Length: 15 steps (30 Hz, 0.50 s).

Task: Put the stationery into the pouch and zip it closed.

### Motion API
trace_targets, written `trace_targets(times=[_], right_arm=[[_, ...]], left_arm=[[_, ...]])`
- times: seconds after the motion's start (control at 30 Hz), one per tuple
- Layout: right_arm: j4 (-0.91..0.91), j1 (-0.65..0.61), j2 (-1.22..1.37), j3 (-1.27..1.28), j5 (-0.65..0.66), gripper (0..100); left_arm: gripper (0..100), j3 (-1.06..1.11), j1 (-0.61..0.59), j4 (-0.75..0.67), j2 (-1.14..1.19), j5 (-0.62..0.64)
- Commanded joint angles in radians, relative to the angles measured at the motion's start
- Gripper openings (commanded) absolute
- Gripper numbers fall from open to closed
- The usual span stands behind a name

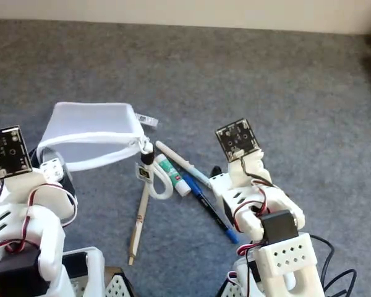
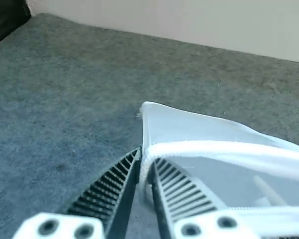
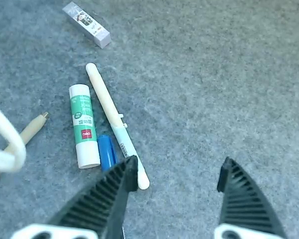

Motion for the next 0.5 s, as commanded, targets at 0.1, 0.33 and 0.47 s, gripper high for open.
trace_targets(times=[0.1,0.33,0.47], right_arm=[[0.11,0.005,0.226,-0.223,-0.003,24.5],[0.162,-0.044,0.349,-0.389,-0.003,24.5],[0.157,-0.094,0.409,-0.39,-0.003,24.5]], left_arm=[[1,-0.228,-0.012,0.112,0.265,-0.038],[1,-0.343,-0.059,0.206,0.43,-0.04],[1,-0.317,-0.077,0.207,0.432,-0.04]])
